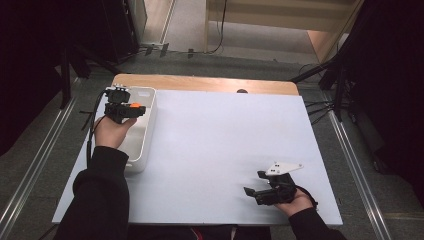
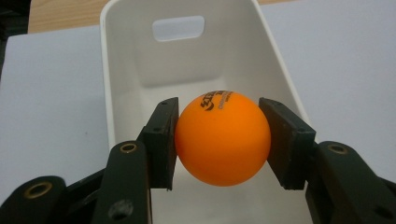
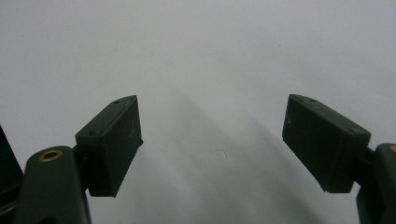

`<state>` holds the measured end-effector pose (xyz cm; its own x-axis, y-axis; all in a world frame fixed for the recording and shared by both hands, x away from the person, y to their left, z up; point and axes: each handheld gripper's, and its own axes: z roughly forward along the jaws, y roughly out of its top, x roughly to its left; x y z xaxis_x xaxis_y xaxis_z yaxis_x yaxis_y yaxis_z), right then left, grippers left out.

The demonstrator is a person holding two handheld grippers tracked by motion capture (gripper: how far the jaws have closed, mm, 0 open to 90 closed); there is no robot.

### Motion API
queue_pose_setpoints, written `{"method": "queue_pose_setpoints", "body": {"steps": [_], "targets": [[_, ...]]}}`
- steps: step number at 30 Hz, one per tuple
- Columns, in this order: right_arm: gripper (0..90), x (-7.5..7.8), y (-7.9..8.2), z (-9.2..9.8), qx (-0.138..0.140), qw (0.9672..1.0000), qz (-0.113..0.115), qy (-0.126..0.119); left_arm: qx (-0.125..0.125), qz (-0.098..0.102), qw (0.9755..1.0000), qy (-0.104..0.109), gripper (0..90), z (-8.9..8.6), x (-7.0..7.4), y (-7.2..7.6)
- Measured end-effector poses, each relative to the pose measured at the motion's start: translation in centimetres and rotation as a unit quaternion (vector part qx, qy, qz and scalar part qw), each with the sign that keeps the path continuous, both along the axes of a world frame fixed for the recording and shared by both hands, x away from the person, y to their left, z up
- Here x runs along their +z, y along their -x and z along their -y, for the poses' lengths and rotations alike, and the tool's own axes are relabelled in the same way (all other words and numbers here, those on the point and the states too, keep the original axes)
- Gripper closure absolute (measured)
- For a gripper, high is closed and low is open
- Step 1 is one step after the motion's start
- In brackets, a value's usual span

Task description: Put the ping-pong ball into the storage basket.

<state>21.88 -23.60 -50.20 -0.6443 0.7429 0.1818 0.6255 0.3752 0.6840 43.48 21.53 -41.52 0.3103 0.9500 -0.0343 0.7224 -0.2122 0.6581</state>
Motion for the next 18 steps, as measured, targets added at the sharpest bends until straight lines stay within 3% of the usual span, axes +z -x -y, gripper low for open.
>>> {"method": "queue_pose_setpoints", "body": {"steps": [9, 18], "targets": [[18.5, 0.01, 0.02, 0.02, -0.002, 1.0, -0.001, -0.001, -0.001, -0.013, 0.9999, -0.009, 50.8, 0.26, -0.61, -0.19], [18.5, 0.01, 0.02, 0.01, 0.0, 1.0, -0.001, 0.0, -0.002, -0.008, 0.9999, -0.008, 50.7, 0.24, -0.46, -0.13]]}}
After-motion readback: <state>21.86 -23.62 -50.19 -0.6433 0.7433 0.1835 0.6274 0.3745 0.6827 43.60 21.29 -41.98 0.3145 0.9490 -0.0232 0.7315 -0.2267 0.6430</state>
